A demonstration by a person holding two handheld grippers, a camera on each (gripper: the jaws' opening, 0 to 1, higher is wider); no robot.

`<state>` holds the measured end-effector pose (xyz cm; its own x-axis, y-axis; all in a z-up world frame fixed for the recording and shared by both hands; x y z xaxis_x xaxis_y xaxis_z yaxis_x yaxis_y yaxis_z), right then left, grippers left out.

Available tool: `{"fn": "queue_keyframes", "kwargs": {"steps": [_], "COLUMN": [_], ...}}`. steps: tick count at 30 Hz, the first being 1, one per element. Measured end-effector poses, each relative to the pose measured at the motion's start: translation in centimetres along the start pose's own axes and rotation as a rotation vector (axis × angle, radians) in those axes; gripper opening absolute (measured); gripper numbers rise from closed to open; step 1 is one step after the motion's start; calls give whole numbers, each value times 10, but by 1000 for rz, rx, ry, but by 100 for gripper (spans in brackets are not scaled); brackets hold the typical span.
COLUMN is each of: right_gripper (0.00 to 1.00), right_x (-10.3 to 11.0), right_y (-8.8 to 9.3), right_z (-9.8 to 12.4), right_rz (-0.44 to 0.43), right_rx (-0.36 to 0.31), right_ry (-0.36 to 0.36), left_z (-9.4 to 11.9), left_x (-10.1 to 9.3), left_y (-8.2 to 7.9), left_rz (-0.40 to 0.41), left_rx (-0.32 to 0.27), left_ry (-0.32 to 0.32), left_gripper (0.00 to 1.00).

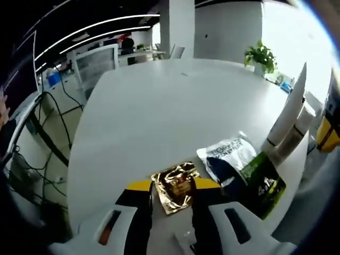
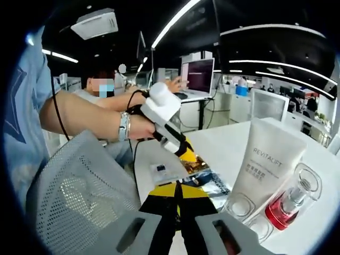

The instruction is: Arrange the skincare products in the storage area until every visible bottle or jar stands upright without overlapping.

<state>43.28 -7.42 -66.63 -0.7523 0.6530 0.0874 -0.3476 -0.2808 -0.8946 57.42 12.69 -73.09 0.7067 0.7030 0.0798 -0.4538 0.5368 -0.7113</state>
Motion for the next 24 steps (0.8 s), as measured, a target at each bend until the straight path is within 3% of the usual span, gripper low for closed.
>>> {"fn": "queue_keyframes", "kwargs": {"steps": [6,21,24], "right_gripper": [0,0,0], "right_x": [-2,-1,-1], "right_y": [2,2,2], "right_z": [2,1,1], "right_rz": [2,15,12], "right_rx": [3,4,1], "right_ry": [8,4,5], "left_z": [-8,-9,-6], "left_x": [-5,-2,0], "left_y": [5,4,0], "left_rz": [-43,-52,-29], "left_rx": [52,53,29], "left_ry": [33,41,38], "left_gripper": [24,24,24]}}
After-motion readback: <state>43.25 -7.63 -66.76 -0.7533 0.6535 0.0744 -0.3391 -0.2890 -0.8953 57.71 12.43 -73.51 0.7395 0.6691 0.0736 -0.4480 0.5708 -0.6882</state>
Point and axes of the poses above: the point that each gripper's makers call its tool centre point, and the gripper's own axes: z roughly backward along the fingers, x roughly to its left, y roughly out of its underside, the point moved 9 cm from there along z, roughly backward along the fingers, and after that the axes turned 5 degrees about -z, right-handed, at the moved point
